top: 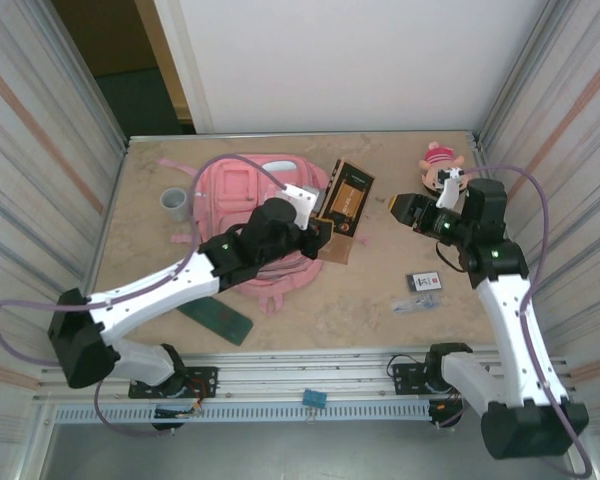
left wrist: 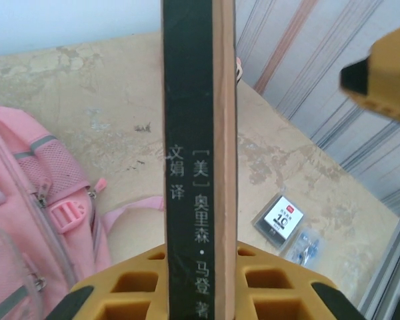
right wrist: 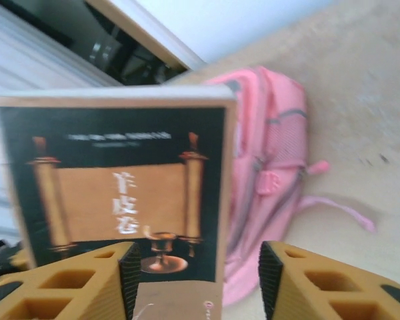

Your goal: Pack the student bag

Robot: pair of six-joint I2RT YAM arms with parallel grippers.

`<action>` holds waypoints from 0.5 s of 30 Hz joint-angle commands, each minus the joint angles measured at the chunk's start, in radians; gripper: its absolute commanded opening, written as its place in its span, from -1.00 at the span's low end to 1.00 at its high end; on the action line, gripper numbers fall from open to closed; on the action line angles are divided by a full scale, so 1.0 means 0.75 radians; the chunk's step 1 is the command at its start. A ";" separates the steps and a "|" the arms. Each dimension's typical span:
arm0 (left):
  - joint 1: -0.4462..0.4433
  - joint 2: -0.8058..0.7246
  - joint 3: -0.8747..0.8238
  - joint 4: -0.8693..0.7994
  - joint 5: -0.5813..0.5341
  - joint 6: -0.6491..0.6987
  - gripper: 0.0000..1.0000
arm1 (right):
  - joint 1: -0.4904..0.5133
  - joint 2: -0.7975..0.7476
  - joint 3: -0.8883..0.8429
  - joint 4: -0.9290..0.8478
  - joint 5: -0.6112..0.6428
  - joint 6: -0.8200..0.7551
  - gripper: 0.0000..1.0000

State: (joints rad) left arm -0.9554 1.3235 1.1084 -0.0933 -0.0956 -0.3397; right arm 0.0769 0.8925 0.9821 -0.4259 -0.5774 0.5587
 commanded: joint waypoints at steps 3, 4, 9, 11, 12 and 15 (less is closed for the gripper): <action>0.131 -0.238 -0.136 0.212 0.292 0.087 -1.00 | 0.078 -0.104 -0.058 0.206 0.021 0.095 0.11; 0.178 -0.275 -0.183 0.256 0.399 0.065 -1.00 | 0.089 -0.111 -0.060 0.236 0.012 0.116 0.13; 0.348 -0.398 -0.305 0.358 0.735 0.019 -1.00 | 0.128 -0.093 -0.066 0.328 -0.043 0.213 0.54; 0.390 -0.421 -0.320 0.396 0.840 0.006 -1.00 | 0.138 -0.079 -0.084 0.380 -0.084 0.272 0.61; 0.411 -0.422 -0.322 0.427 0.892 -0.012 -1.00 | 0.143 -0.071 -0.096 0.430 -0.125 0.290 0.61; 0.471 -0.401 -0.315 0.525 1.040 -0.087 -1.00 | 0.211 -0.041 -0.123 0.524 -0.164 0.270 0.62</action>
State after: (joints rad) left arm -0.6312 1.0431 0.8593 0.1051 0.4782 -0.3527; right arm 0.1963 0.8467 0.9100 -0.1436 -0.6353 0.7315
